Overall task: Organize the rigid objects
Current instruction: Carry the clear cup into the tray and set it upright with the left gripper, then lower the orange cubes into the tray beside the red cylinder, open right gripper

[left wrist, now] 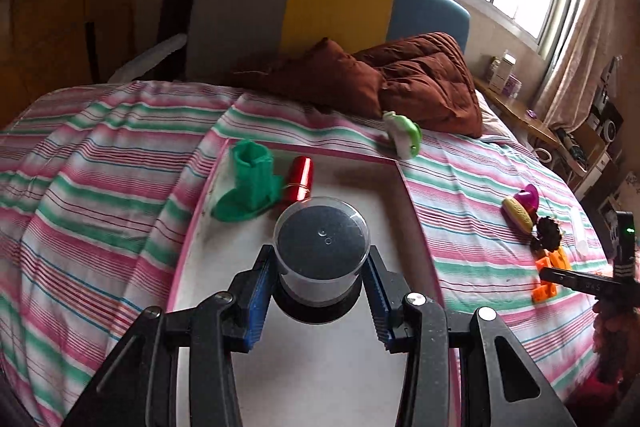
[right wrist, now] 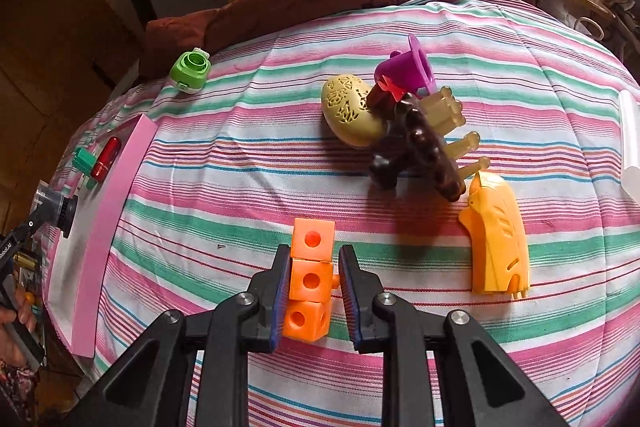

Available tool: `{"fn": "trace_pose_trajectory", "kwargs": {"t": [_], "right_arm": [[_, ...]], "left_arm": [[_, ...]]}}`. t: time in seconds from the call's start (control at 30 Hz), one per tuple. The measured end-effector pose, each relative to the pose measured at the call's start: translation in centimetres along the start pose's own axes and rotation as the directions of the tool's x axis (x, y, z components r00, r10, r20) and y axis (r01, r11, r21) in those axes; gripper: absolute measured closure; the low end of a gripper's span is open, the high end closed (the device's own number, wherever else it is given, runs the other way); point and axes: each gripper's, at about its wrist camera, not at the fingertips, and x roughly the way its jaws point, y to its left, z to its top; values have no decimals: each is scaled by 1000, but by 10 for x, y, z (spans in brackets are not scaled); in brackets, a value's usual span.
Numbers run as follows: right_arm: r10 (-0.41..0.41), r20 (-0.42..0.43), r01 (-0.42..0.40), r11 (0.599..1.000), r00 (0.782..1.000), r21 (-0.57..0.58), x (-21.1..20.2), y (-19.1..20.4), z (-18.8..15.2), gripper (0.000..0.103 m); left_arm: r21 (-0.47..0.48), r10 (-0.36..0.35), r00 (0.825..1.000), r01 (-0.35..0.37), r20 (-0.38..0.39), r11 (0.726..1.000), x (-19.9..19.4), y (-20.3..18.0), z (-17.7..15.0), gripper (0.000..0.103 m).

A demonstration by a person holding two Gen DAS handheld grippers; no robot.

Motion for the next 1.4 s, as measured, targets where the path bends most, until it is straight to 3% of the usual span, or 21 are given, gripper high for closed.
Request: {"fn": "trace_pose_trajectory", "kwargs": {"t": [0.3, 0.37, 0.4, 0.43, 0.77, 1.07, 1.27, 1.4], "right_arm": [[5, 28, -5, 1000, 1000, 4, -3, 0, 1, 80], [1, 26, -1, 1000, 1000, 6, -2, 0, 2, 80], [0, 24, 0, 1000, 1000, 7, -2, -1, 2, 80], [-1, 23, 0, 1000, 1000, 8, -1, -1, 2, 80], [22, 35, -22, 1000, 999, 3, -2, 4, 0, 80], [74, 58, -74, 997, 996, -14, -6, 16, -2, 80], [100, 58, -99, 995, 993, -27, -8, 33, -5, 80], [161, 50, -159, 987, 986, -28, -6, 58, -2, 80]], "left_arm": [[-11, 84, 996, -84, -5, 996, 23, 30, 10, 58], [-13, 94, 996, -94, 13, 996, 24, 31, 12, 46], [-22, 98, 995, -98, 23, 995, 23, 32, 13, 31], [-34, 103, 994, -102, 38, 994, 21, 34, 12, 24], [-60, 91, 993, -86, 69, 994, -2, 26, -14, 16], [-63, 27, 1000, -26, 14, 998, -5, 9, -41, 11], [-16, 13, 1000, -12, 27, 1000, -14, -2, -51, 8], [13, 10, 999, -10, 41, 1000, -20, -4, -54, 6]]}}
